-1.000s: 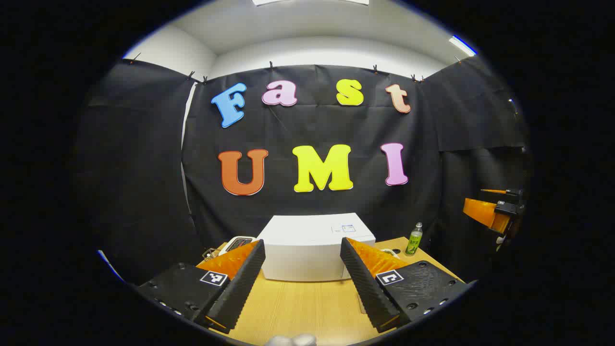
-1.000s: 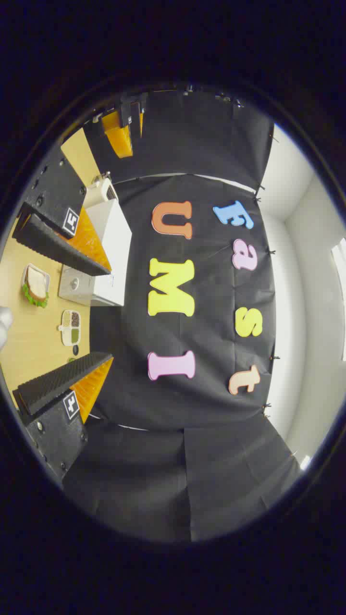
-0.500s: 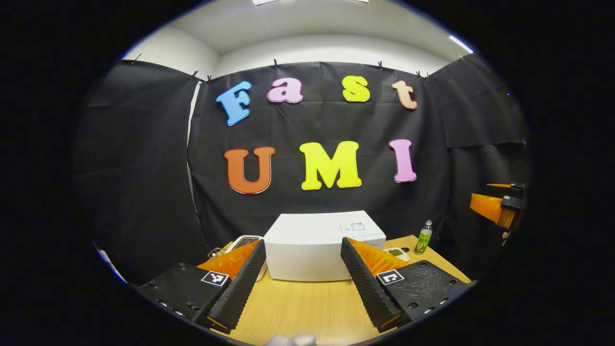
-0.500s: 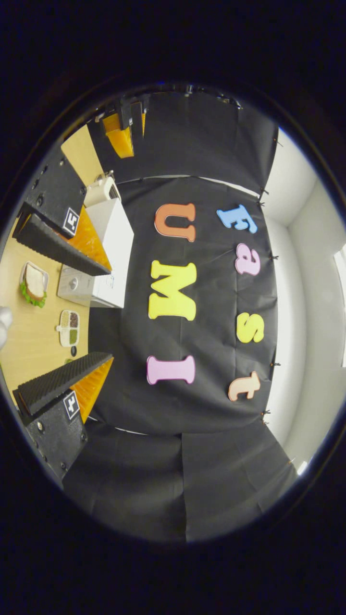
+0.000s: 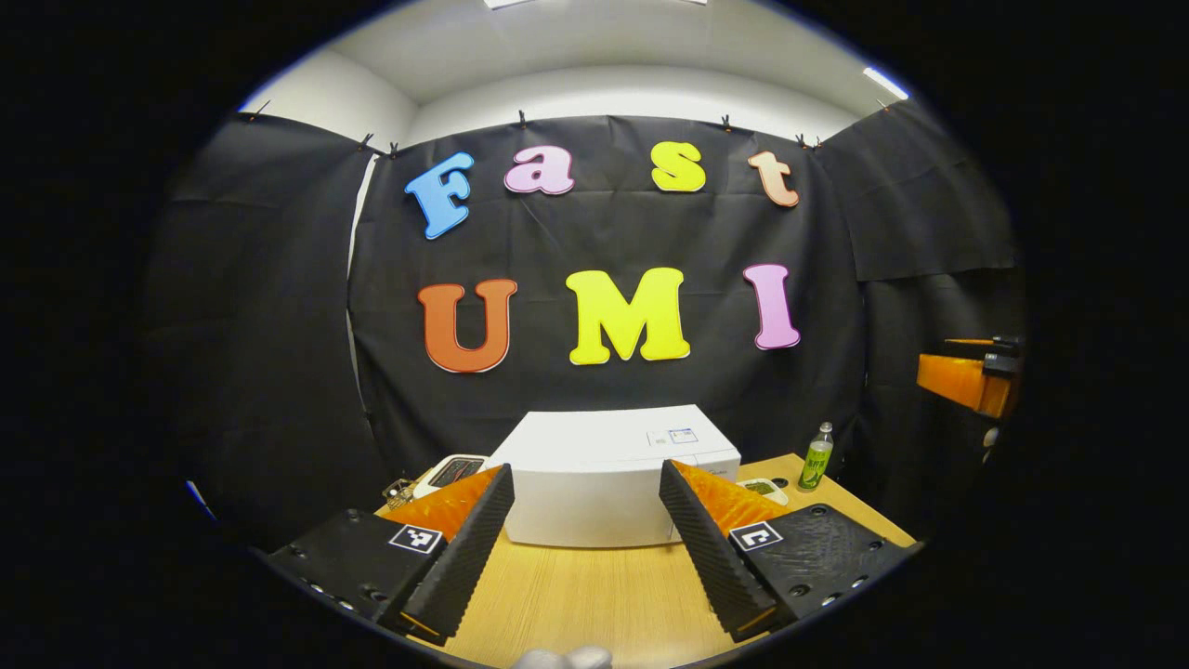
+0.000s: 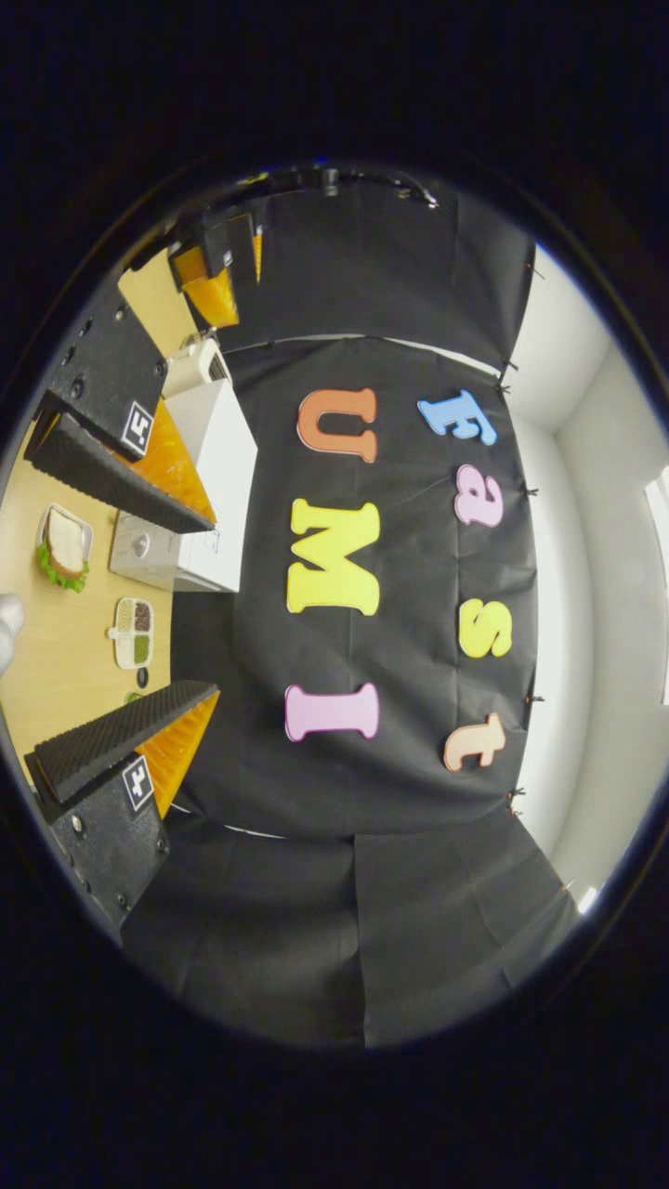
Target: Open the microwave oven with the left hand, put the food in, and close the microwave oven.
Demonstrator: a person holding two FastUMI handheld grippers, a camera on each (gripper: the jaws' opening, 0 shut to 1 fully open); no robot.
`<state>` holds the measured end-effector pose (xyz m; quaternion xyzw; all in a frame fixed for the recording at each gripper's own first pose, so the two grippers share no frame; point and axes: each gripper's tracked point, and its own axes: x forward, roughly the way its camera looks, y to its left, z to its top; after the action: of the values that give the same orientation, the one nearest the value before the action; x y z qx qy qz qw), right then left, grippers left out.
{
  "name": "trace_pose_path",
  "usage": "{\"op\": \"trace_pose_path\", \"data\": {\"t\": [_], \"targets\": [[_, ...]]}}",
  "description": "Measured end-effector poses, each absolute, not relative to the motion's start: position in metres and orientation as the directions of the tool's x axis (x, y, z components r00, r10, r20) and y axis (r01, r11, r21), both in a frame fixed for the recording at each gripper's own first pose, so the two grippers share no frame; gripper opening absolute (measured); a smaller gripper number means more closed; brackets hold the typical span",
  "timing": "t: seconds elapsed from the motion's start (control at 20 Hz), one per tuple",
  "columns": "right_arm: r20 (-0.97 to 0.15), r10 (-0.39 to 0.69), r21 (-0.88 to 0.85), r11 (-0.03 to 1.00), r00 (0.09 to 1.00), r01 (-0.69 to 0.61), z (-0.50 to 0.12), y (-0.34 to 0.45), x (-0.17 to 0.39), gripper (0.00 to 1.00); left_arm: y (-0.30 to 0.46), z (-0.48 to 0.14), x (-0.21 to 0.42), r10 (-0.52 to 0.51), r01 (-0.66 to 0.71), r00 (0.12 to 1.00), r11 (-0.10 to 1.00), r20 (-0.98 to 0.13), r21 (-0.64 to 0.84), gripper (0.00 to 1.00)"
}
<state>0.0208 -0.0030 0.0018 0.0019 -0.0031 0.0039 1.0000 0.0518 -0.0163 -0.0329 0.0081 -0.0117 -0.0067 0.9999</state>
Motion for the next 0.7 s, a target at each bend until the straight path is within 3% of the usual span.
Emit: {"op": "trace_pose_path", "data": {"t": [0.1, 0.15, 0.2, 0.35, 0.4, 0.45, 0.55, 0.6, 0.65, 0.7], "targets": [[0.002, 0.001, 0.008, 1.000, 1.000, -0.001, 0.005, -0.009, 0.022, 0.94, -0.036, -0.049, 0.073, -0.047, 0.047, 0.998, 0.999, 0.031, 0.009, 0.96], [0.002, -0.004, 0.004, 1.000, 1.000, 0.004, 0.009, -0.012, 0.022, 1.00, -0.047, -0.062, 0.083, -0.065, 0.065, 0.998, 0.998, 0.024, 0.004, 0.96], [0.004, -0.010, 0.001, 1.000, 1.000, 0.010, 0.012, -0.015, 0.022, 0.94, -0.056, -0.075, 0.095, -0.077, 0.077, 0.997, 0.997, 0.014, 0.009, 0.96], [0.008, -0.031, -0.005, 1.000, 0.999, 0.031, 0.021, -0.024, 0.020, 0.94, -0.086, -0.111, 0.130, -0.119, 0.119, 0.993, 0.993, -0.009, 0.026, 0.96], [0.009, -0.041, -0.014, 0.999, 0.999, 0.041, 0.023, -0.028, 0.020, 1.00, -0.097, -0.124, 0.141, -0.136, 0.136, 0.991, 0.990, -0.018, 0.022, 0.96], [0.006, -0.052, -0.028, 0.998, 0.999, 0.052, 0.024, -0.033, 0.019, 0.94, -0.107, -0.135, 0.152, -0.149, 0.150, 0.988, 0.989, -0.035, 0.016, 0.97], [0.002, -0.071, -0.043, 0.997, 0.997, 0.071, 0.026, -0.040, 0.018, 0.94, -0.121, -0.158, 0.178, -0.163, 0.163, 0.985, 0.986, -0.052, 0.010, 0.96], [0.000, -0.083, -0.049, 0.995, 0.997, 0.083, 0.027, -0.043, 0.017, 1.00, -0.128, -0.172, 0.192, -0.168, 0.169, 0.983, 0.986, -0.077, 0.005, 0.96], [-0.002, -0.093, -0.057, 0.994, 0.996, 0.092, 0.026, -0.046, 0.017, 0.94, -0.133, -0.185, 0.204, -0.169, 0.170, 0.981, 0.985, -0.092, -0.006, 0.89], [-0.006, -0.104, -0.069, 0.992, 0.995, 0.103, 0.026, -0.049, 0.016, 0.94, -0.138, -0.194, 0.216, -0.171, 0.171, 0.980, 0.985, -0.105, -0.009, 0.97]]}}
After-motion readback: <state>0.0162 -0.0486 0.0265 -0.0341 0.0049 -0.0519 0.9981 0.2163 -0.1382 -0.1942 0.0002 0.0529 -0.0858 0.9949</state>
